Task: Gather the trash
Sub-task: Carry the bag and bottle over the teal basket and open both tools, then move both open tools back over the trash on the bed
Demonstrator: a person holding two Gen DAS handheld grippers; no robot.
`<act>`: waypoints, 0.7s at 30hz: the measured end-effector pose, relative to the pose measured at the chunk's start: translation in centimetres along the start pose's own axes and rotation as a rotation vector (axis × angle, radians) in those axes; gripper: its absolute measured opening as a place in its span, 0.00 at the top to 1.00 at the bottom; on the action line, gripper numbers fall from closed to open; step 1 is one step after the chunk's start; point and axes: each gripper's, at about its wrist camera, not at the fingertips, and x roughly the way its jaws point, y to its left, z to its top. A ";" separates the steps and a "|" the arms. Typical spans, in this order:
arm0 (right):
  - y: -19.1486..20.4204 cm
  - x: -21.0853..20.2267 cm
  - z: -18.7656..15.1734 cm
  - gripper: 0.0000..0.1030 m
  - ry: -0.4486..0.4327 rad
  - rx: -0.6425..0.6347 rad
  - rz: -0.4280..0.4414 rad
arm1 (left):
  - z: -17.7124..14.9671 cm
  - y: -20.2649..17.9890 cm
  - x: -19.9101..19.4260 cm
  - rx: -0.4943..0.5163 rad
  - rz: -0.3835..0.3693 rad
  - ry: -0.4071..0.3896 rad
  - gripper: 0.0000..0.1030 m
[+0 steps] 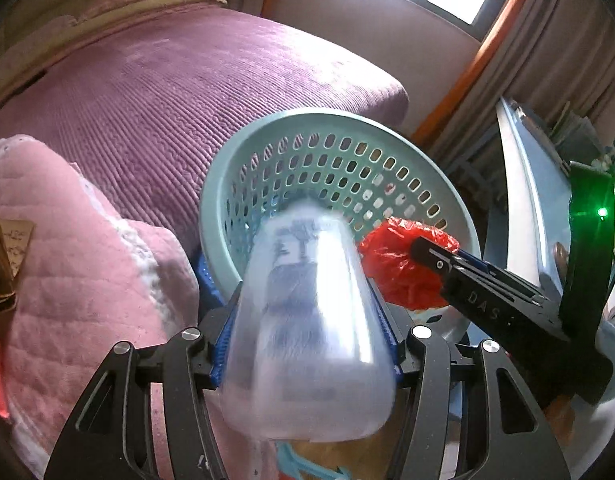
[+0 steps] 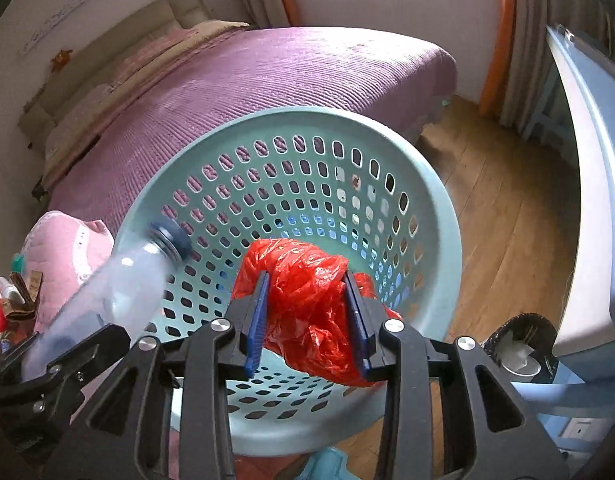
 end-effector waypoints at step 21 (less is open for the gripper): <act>10.4 -9.1 -2.0 0.53 -0.190 -0.207 0.167 | -7.5 7.5 -19.5 -0.100 0.138 -0.391 0.27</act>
